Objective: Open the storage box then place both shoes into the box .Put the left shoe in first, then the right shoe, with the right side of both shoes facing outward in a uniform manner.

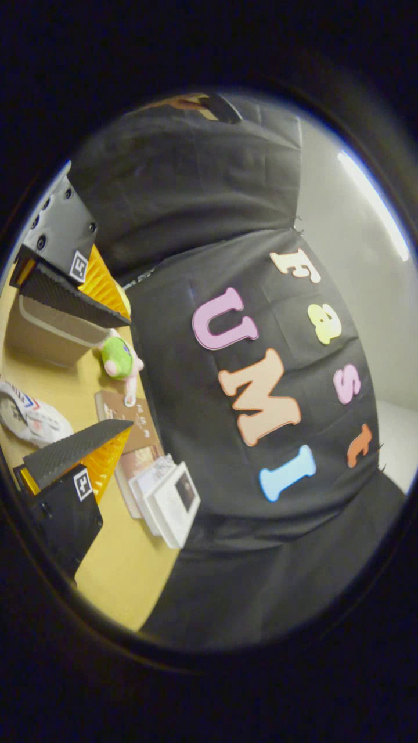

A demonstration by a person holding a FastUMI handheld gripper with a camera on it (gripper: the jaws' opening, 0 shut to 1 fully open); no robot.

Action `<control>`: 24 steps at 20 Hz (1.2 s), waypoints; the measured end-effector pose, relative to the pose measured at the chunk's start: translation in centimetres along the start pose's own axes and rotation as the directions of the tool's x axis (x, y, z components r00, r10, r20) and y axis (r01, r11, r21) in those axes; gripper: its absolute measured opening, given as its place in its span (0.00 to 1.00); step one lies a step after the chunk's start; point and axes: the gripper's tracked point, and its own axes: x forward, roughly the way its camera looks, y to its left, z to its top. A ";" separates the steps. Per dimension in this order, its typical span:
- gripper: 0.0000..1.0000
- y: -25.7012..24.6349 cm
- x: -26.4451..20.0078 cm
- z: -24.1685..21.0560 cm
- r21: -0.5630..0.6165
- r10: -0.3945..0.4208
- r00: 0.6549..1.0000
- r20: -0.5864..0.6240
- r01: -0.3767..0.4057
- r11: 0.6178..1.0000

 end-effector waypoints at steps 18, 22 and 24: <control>1.00 4.6 0.6 -17.0 0.852 0.346 0.908 -0.236 0.022 0.523; 1.00 5.1 0.3 -18.2 0.919 0.394 0.891 -0.227 0.061 0.390; 1.00 5.4 0.2 -17.6 0.940 0.416 0.885 -0.212 0.068 0.335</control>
